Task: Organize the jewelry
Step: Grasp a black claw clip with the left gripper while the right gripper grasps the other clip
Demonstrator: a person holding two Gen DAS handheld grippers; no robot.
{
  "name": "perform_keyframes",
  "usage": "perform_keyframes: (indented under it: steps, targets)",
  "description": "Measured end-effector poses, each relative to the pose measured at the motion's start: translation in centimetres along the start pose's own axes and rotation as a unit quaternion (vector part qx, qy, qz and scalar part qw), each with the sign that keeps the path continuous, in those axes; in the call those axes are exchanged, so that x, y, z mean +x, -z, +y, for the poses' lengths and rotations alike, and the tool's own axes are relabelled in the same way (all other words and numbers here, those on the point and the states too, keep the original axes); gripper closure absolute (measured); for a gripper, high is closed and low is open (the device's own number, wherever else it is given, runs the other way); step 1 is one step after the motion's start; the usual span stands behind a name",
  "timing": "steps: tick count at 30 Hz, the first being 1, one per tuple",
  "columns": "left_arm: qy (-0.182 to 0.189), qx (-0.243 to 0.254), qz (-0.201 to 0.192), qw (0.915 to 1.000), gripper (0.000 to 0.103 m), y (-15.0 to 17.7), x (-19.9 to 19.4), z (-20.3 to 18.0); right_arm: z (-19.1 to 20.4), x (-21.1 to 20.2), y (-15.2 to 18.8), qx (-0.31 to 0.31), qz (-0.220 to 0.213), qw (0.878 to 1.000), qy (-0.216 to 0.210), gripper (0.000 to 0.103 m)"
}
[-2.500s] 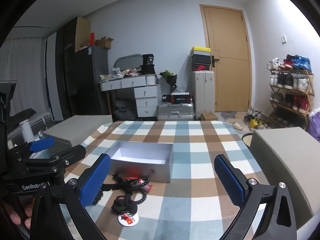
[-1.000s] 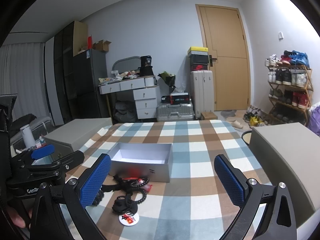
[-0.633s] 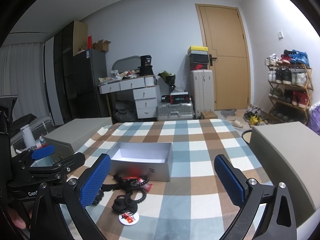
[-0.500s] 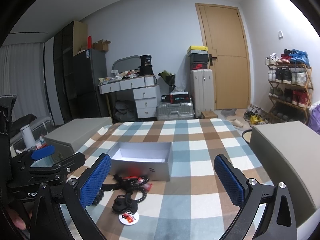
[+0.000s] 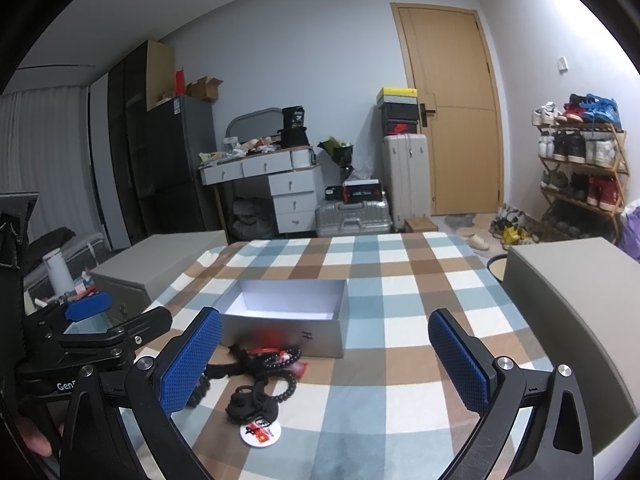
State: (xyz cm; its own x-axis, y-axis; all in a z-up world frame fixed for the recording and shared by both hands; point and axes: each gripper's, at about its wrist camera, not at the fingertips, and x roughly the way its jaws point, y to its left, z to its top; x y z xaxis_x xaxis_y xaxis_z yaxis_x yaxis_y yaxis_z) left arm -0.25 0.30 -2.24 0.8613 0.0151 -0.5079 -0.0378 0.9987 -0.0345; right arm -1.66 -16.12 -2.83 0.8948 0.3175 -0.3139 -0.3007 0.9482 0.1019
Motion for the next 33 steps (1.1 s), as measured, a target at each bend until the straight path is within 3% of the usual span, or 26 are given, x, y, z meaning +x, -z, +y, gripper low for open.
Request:
perform_keyframes:
  steps: [8,13,18,25,27,33]
  targets:
    - [0.011,-0.006,0.057,0.9983,0.001,1.9,1.7,2.2,0.3,1.8,1.5,-0.006,0.023,1.0,-0.004,0.0]
    - [0.044,0.008,0.103,0.9937,0.001,3.7,3.0,2.8,0.4,3.1,2.7,-0.009,0.038,0.999,-0.023,0.0]
    - [0.095,-0.023,0.16,0.9822,0.001,4.8,4.7,4.0,0.5,4.8,3.8,-0.004,0.065,0.997,-0.04,0.0]
    - [0.119,-0.027,0.174,0.9771,0.001,4.9,5.5,5.4,1.2,6.8,5.2,-0.014,0.098,0.993,-0.058,0.0]
    - [0.141,-0.02,0.187,0.9719,0.006,5.0,6.0,5.3,1.3,7.0,5.4,-0.011,0.106,0.992,-0.065,0.0]
    - [0.176,-0.009,0.206,0.9626,0.033,5.2,6.4,5.3,1.6,7.6,6.0,-0.007,0.12,0.99,-0.074,0.0]
